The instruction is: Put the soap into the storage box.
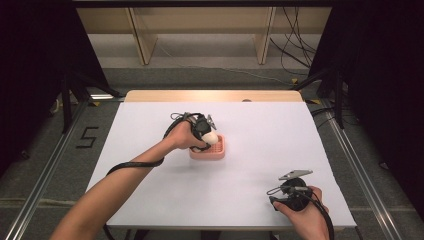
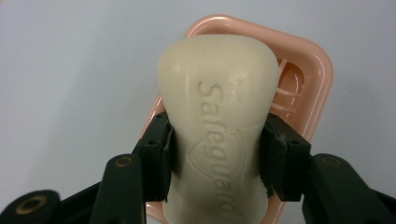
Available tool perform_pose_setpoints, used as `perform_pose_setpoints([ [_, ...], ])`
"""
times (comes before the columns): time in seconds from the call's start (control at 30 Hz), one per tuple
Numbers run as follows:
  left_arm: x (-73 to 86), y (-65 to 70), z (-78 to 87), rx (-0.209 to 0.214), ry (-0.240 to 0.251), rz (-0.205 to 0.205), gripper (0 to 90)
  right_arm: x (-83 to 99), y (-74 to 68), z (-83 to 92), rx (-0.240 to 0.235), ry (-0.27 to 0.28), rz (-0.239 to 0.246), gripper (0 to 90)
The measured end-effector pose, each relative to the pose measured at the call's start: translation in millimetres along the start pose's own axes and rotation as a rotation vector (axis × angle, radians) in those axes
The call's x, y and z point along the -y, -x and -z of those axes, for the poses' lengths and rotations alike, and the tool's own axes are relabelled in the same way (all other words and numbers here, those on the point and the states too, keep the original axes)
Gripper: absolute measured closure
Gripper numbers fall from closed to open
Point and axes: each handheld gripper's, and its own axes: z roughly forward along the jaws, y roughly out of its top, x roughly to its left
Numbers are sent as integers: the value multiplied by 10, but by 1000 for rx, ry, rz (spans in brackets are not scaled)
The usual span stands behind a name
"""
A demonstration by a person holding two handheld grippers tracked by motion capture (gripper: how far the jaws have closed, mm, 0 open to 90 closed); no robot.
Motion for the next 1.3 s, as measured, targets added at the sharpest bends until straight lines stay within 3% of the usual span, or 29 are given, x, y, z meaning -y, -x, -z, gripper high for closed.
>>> perform_pose_setpoints([
  [0.33, -15, -6, -41, 1, -11, -8, 490, 0, 2, -2, -5, -1, 0, 364],
  [0.73, -17, -9, -67, 13, -2, 40, 454, -2, -6, 2, 0, 2, -6, 364],
  [0.83, -26, -10, -29, 22, 19, 48, 425, -1, -1, 1, -4, 1, -1, 364],
  [0.9, -29, -2, 12, 20, 43, 76, 421, -2, -9, 5, 4, -1, -5, 364],
  [1.03, -13, 7, 102, 19, 56, 72, 397, -3, -9, 1, -1, 1, 5, 363],
  [1.3, 160, 86, 314, 12, 110, 96, 377, -3, -14, 6, 1, -2, 6, 363],
])
